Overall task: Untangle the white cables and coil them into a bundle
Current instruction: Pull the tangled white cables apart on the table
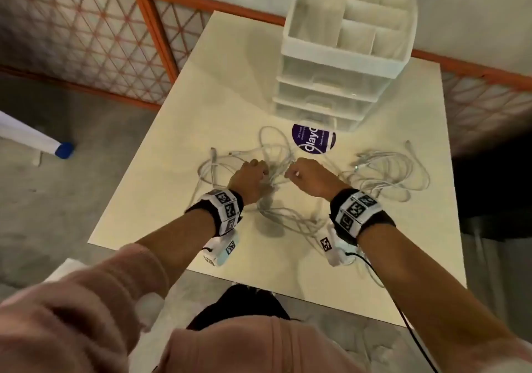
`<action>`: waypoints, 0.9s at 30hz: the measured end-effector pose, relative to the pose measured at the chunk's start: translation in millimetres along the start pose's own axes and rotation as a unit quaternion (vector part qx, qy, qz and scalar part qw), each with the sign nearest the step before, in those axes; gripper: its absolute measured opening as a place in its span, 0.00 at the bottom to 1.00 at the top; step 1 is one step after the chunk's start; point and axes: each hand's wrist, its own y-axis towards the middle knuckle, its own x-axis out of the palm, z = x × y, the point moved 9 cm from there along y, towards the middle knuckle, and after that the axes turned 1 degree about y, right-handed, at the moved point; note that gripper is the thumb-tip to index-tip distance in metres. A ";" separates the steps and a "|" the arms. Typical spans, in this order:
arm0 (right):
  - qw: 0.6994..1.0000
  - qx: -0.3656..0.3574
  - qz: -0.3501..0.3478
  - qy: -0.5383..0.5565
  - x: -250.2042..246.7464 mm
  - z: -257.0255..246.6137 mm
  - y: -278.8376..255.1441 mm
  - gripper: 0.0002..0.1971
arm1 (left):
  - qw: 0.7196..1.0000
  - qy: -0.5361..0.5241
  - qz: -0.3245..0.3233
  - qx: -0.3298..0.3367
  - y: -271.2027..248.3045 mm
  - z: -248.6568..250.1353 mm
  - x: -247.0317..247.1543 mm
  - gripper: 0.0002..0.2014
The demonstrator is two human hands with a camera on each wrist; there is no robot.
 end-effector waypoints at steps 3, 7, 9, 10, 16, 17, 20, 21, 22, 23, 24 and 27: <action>1.000 -0.008 0.004 -0.003 10.4 -3.8 17.5 0.17 | 0.998 0.046 0.013 -0.031 4.1 -8.0 3.1 0.15; 0.998 -0.024 0.031 -0.051 15.7 -10.3 28.3 0.21 | 0.997 -0.038 0.045 -0.055 2.7 -25.5 -0.7 0.08; 0.992 -0.035 0.056 -0.104 13.6 -12.9 31.6 0.14 | 0.994 -0.071 0.058 -0.064 1.0 -34.1 -5.4 0.06; 0.989 -0.035 0.056 -0.131 13.3 -12.8 33.5 0.10 | 0.992 -0.087 0.065 -0.066 1.2 -37.1 -8.5 0.05; 0.993 -0.006 0.106 0.061 -38.9 2.6 27.4 0.02 | 0.984 -0.152 0.090 -0.008 1.5 -30.3 -26.9 0.25; 0.989 -0.019 0.101 0.106 -48.9 -1.2 23.5 0.02 | 0.981 -0.166 0.102 0.028 0.6 -17.5 -32.6 0.29; 0.976 -0.066 0.086 0.190 -76.6 -24.5 11.1 0.03 | 0.955 -0.233 0.141 0.114 -3.4 27.7 -59.1 0.23; 0.973 -0.074 0.087 0.202 -84.5 -30.7 8.0 0.03 | 0.945 -0.251 0.162 0.136 -4.9 41.0 -69.9 0.17; 0.970 -0.076 0.086 0.213 -89.4 -36.4 5.3 0.03 | 0.934 -0.268 0.184 0.146 -7.2 50.5 -80.3 0.11; 0.968 -0.075 0.087 0.224 -94.3 -39.8 2.5 0.04 | 0.924 -0.288 0.202 0.149 -7.7 56.6 -89.6 0.07; 0.965 -0.074 0.088 0.236 -96.6 -41.0 1.0 0.05 | 0.916 -0.300 0.220 0.148 -7.9 58.6 -96.9 0.05; 0.964 -0.051 0.083 0.249 -95.3 -24.6 -7.5 0.05 | 0.902 -0.301 0.280 0.135 -8.7 52.9 -120.3 0.04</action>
